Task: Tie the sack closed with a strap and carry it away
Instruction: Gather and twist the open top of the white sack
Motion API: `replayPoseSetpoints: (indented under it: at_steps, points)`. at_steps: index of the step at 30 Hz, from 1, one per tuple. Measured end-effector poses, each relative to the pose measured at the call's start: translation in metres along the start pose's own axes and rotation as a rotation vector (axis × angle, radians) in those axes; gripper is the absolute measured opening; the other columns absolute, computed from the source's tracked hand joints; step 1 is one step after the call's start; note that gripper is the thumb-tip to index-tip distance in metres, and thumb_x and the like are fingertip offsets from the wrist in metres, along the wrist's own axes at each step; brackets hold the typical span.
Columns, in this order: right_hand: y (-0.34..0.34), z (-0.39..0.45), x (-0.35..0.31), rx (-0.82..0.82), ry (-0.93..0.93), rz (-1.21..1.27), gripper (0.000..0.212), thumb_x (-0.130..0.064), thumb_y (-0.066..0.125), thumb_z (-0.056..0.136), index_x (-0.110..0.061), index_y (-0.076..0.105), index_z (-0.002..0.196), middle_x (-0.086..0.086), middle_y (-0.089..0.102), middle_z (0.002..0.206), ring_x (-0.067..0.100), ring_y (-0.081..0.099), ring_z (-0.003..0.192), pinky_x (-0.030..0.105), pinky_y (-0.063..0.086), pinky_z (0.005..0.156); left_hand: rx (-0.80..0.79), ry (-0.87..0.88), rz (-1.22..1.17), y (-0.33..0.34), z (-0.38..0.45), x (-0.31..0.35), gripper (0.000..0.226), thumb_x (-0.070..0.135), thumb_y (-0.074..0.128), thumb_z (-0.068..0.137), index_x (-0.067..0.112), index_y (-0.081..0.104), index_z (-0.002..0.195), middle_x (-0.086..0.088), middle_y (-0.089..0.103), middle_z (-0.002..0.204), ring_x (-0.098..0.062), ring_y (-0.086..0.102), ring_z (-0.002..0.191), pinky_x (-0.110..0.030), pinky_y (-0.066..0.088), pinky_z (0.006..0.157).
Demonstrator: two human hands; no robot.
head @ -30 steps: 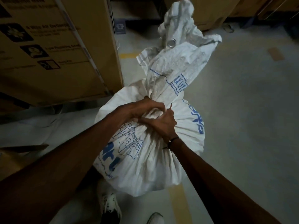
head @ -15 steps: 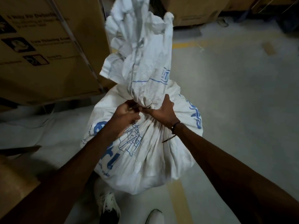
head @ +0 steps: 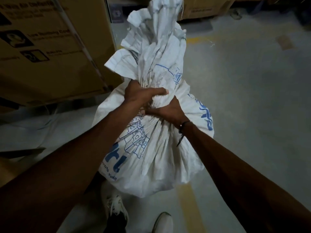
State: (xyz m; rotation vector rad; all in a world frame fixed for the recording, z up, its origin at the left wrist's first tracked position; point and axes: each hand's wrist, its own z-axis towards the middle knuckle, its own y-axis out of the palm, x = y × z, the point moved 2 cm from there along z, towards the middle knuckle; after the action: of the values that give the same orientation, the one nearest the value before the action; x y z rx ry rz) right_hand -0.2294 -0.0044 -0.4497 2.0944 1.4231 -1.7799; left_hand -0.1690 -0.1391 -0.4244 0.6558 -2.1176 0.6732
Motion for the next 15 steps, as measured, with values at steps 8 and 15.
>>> replayPoseSetpoints:
  at_steps: [8, 15]
  points:
    - [0.021, -0.032, -0.03, 0.466, 0.319, 0.002, 0.086, -0.048, 0.089, 0.07, -0.015, 0.053, 0.141, 0.011, 0.071, 0.132, 0.036, 0.063, 0.13, 0.042, 0.047, 0.107, 0.047, 0.096, 0.429, 0.019, -0.003, 0.029, 0.108, 0.058, 0.098, 0.046, 0.008, 0.057, 0.134, -0.008, 0.064, 0.139, -0.027, 0.061, 0.128, -0.036, 0.054, 0.103]
    - [0.01, -0.025, -0.026, 0.437, 0.212, 0.129, 0.051, -0.049, 0.077, 0.068, -0.014, 0.076, 0.104, 0.006, 0.08, 0.107, 0.033, 0.074, 0.112, 0.046, 0.058, 0.1, -0.314, 0.153, -0.138, -0.012, -0.014, -0.005, 0.082, 0.015, 0.098, 0.063, 0.007, 0.058, 0.133, -0.009, 0.075, 0.122, -0.022, 0.076, 0.106, -0.042, 0.062, 0.094]
